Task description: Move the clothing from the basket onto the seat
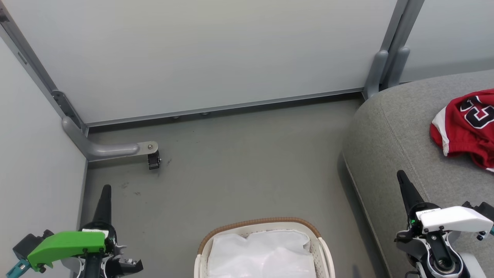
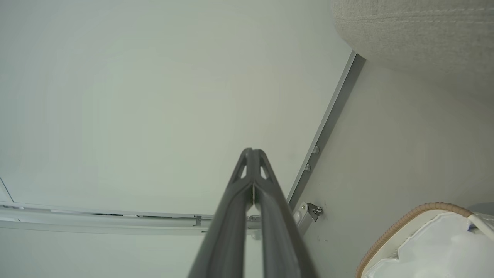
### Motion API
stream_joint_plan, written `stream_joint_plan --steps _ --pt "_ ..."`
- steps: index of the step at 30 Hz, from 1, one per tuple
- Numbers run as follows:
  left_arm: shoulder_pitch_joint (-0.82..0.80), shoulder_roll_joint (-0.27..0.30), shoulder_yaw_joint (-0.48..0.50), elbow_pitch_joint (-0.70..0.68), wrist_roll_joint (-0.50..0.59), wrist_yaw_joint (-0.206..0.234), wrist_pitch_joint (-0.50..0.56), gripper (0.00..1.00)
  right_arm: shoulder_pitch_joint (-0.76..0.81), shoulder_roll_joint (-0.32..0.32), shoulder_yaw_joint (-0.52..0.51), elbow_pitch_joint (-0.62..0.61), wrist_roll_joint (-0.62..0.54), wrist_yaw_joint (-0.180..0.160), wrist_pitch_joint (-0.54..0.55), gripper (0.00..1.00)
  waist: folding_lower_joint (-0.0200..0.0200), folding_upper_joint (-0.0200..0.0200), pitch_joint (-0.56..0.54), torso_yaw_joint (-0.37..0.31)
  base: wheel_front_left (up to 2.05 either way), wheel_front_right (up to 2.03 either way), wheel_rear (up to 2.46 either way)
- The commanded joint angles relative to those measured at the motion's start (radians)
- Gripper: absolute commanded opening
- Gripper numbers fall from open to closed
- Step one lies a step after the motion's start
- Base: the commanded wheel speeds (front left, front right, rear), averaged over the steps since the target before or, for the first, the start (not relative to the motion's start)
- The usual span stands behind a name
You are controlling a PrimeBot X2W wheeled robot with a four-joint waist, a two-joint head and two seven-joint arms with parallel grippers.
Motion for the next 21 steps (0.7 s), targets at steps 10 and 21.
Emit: stream_joint_plan --steps 10,21 --pt "-0.020 0.007 0.013 -0.012 -0.082 -0.003 0.024 0.00 0.019 -0.006 -0.015 -0.018 0.086 0.000 0.025 0.00 0.0000 0.0000 -0.006 -0.002 0.00 0.00 0.00" --pt "-0.022 0.006 0.022 -0.015 -0.150 -0.003 0.044 0.00 0.026 -0.006 -0.024 -0.027 0.160 0.000 0.045 0.00 0.0000 0.0000 -0.013 -0.003 0.00 0.00 0.00"
